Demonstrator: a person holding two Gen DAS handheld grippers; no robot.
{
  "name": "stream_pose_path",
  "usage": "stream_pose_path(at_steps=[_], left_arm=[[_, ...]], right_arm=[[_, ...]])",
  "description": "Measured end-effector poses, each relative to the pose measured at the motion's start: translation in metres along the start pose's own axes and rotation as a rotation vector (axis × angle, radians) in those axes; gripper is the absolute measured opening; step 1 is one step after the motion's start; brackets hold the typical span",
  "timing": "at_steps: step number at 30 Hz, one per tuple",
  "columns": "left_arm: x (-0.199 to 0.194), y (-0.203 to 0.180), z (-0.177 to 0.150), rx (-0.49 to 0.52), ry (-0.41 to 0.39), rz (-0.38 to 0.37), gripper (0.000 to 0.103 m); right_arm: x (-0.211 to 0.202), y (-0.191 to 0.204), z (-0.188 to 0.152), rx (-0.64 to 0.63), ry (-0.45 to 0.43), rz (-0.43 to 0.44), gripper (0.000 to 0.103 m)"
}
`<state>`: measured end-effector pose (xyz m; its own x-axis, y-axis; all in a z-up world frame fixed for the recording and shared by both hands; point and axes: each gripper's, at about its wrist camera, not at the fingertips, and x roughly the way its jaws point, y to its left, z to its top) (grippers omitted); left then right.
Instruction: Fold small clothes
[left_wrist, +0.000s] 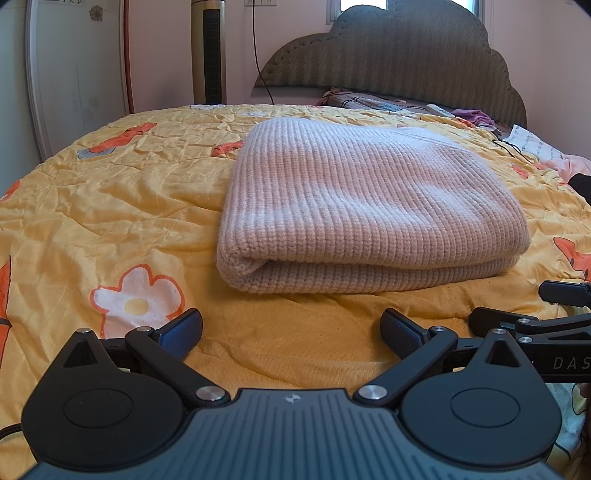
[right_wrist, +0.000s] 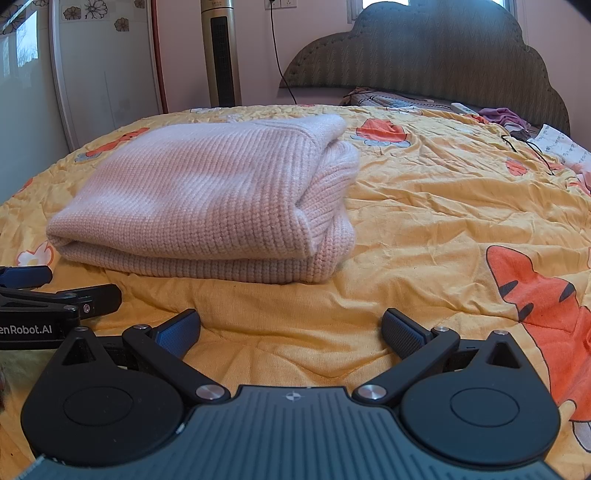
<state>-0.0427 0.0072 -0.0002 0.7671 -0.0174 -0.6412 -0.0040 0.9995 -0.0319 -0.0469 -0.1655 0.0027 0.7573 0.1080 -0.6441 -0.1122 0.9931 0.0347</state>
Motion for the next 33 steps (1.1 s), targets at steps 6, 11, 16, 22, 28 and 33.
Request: stream_pose_path(at_steps=[6, 11, 16, 22, 28, 33], left_arm=[[-0.0004, 0.0002, 0.0004, -0.004, 0.0, 0.002, 0.103], [-0.0004, -0.0024, -0.0001, 0.008, 0.006, 0.012, 0.103], [0.0001, -0.0037, -0.0002, 0.015, 0.011, 0.016, 0.103], [-0.0003, -0.0029, -0.0001, 0.013, 0.011, 0.014, 0.103], [-0.0001, -0.002, 0.0005, 0.013, 0.014, 0.008, 0.103], [0.0, -0.0012, 0.0007, 0.012, 0.014, 0.004, 0.103]], right_arm=[[0.0001, 0.0, 0.0, 0.0, 0.0, 0.0, 0.102], [0.0, 0.0, 0.0, 0.0, 0.0, 0.0, 0.102], [0.0, 0.0, -0.0001, 0.0, 0.0, 0.0, 0.102], [0.0, 0.0001, -0.0001, -0.001, 0.0, -0.001, 0.102], [0.0001, 0.0, 0.0, 0.0, 0.0, 0.0, 0.102], [0.0, 0.0001, 0.0, 0.0, -0.001, 0.0, 0.102]])
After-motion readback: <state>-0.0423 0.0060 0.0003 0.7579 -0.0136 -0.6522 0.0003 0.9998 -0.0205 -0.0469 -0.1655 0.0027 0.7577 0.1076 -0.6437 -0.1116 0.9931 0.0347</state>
